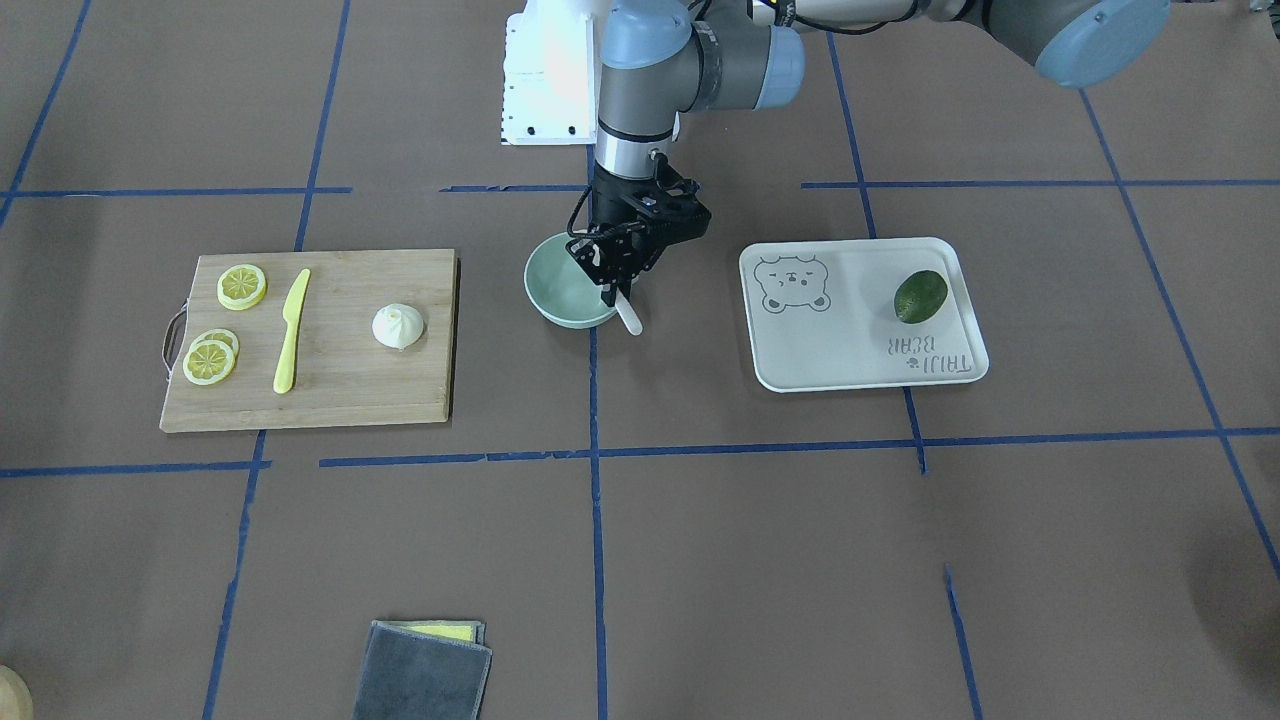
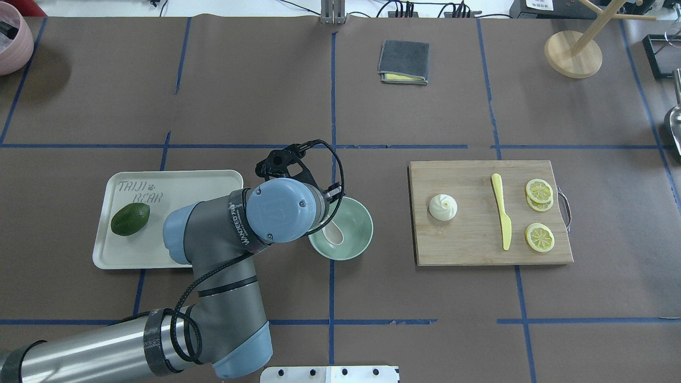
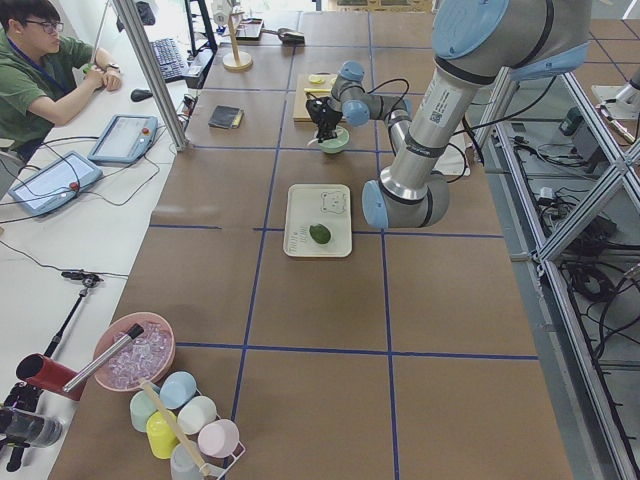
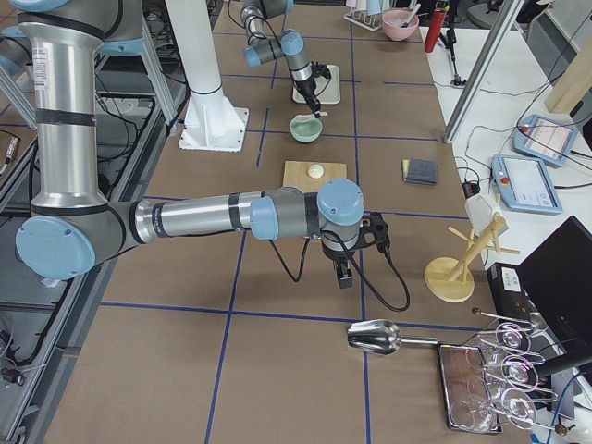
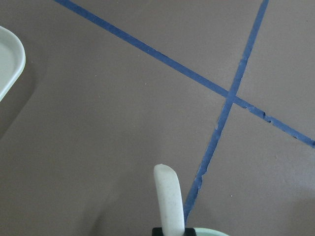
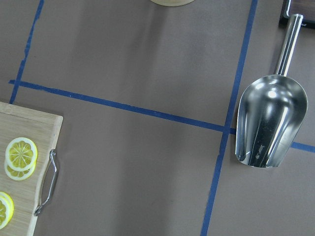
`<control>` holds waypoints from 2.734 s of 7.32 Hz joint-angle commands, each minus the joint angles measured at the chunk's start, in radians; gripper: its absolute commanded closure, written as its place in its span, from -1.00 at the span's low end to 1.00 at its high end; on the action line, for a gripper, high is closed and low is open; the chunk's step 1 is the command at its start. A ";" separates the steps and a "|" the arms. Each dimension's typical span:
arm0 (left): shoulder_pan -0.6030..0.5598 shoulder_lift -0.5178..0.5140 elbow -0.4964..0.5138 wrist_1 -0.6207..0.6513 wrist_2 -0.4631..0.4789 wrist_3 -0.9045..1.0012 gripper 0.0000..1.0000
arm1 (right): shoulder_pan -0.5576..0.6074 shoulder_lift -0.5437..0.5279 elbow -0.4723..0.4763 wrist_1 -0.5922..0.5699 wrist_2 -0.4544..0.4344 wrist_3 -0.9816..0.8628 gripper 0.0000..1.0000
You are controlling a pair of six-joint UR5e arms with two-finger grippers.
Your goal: Put spoon and bun in bowl
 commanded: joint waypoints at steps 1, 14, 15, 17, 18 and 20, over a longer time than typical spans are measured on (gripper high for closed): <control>0.000 0.001 -0.010 0.001 0.001 0.040 -0.99 | 0.000 0.001 0.000 0.000 0.000 0.000 -1.00; -1.112 0.642 -0.071 0.133 -0.736 1.816 -1.00 | -0.385 0.196 0.181 0.210 -0.096 0.532 -1.00; -1.189 0.705 -0.060 0.149 -0.741 1.962 -1.00 | -0.485 0.242 0.208 0.204 -0.171 0.687 -1.00; -1.190 0.735 -0.055 0.150 -0.776 1.962 -1.00 | -0.743 0.305 0.206 0.204 -0.426 0.901 -1.00; -1.190 0.735 -0.055 0.145 -0.778 1.962 -1.00 | -0.832 0.303 0.189 0.206 -0.513 0.910 -1.00; -1.192 0.736 -0.063 0.148 -0.781 1.962 -1.00 | -0.940 0.305 0.114 0.218 -0.634 0.968 -1.00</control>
